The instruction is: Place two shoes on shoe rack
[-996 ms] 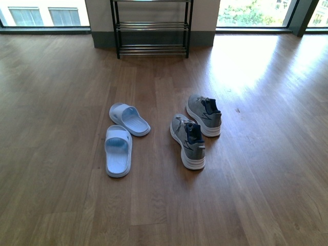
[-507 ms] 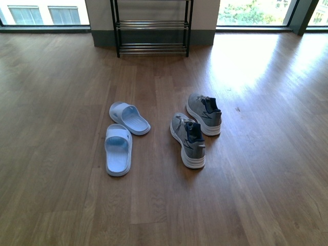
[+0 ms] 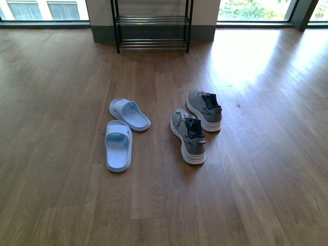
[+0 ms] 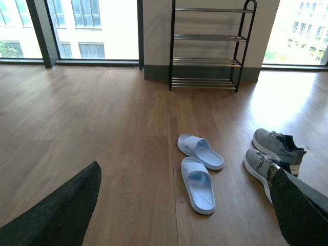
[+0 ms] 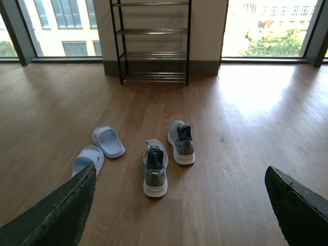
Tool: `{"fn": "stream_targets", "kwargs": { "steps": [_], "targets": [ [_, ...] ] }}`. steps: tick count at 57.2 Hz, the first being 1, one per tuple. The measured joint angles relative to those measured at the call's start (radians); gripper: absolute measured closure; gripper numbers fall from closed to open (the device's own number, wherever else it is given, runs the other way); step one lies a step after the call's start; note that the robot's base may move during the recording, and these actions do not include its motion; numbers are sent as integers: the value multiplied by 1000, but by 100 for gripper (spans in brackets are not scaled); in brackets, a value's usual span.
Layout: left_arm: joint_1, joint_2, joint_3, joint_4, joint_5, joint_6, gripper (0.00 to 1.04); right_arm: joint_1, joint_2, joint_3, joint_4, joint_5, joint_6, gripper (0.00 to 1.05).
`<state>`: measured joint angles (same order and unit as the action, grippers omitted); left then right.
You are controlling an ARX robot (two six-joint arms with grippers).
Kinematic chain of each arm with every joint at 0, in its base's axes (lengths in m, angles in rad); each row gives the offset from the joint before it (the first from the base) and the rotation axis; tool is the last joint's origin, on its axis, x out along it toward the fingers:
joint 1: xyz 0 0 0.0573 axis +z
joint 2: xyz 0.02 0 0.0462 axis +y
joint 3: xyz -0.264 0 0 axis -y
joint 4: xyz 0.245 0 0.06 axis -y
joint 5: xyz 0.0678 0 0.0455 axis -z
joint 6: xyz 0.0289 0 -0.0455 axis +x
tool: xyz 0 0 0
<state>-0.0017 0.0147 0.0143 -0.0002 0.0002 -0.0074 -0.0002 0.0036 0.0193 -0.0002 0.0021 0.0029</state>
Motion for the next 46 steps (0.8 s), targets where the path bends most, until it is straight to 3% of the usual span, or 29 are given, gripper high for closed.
{"fn": "stream_targets", "kwargs": {
  "steps": [46],
  "targets": [
    [0,0,0,0,0,0,9,0,0,0,0,0,0,9]
  ]
}}
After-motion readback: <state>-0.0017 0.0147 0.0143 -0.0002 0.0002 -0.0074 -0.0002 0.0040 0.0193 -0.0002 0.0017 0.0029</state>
